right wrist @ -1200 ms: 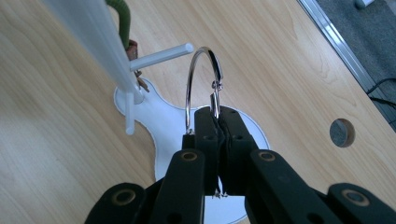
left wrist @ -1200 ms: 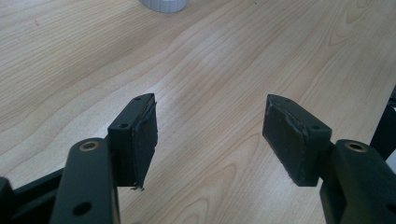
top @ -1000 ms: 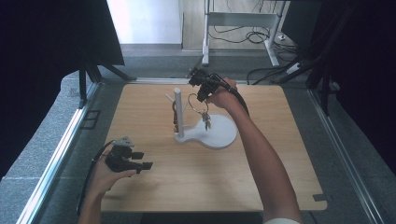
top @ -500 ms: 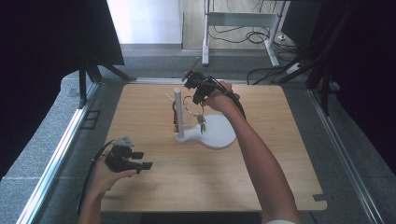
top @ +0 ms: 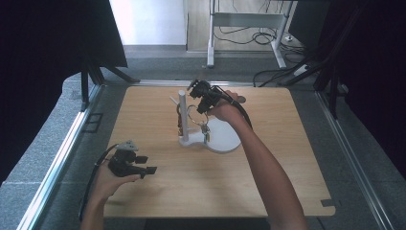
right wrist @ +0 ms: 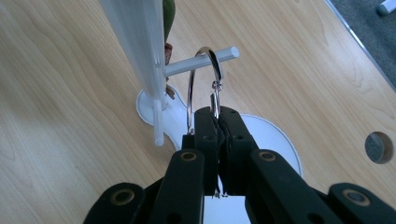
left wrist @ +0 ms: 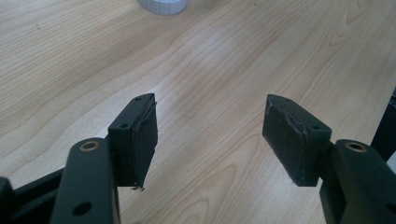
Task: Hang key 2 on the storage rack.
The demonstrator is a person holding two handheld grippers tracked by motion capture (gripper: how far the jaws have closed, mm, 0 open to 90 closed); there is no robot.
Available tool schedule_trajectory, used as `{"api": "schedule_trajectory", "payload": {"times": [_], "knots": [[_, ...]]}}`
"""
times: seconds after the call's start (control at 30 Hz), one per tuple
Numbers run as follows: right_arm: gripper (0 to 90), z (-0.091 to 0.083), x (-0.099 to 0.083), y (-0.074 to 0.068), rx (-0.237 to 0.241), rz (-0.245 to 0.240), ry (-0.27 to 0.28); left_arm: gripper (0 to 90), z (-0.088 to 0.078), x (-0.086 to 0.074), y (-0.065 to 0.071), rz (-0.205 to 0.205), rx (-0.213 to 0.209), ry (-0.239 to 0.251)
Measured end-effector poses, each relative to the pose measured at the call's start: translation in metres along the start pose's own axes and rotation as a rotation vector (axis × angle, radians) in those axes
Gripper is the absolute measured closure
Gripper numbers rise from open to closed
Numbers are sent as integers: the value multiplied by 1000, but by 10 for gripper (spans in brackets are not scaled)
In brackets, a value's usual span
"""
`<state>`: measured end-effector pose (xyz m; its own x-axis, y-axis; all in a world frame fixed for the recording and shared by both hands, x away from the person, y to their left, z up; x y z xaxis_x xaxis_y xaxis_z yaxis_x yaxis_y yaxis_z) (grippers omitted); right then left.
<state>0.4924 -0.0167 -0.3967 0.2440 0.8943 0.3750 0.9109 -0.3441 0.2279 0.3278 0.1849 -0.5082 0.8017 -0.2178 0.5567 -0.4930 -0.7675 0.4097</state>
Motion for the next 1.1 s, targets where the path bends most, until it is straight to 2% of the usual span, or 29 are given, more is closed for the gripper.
{"api": "schedule_trajectory", "payload": {"times": [0.53,0.8,0.93,1.1], "knots": [[861,17,-3,-10,29,-2,3,361,0,0,0,-1,1,-6],[823,23,-5,-17,44,-8,-9,361,-3,1,-1,4,2,5],[779,20,-4,-20,52,-16,9,361,-3,2,0,3,1,5],[677,12,-8,-22,39,-8,40,361,-3,1,0,1,7,5]]}}
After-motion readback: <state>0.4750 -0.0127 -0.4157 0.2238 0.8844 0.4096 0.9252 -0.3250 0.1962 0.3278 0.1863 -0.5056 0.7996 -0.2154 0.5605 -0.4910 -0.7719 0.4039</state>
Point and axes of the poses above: each handheld gripper's, and its own axes: z roughly forward along the jaws, x roughly out of its top, y roughly to its right, the point moved 8 cm from there along z, roughly forward along the jaws, and after that the axes turned 15 degrees about -z, right-handed, at the moved point
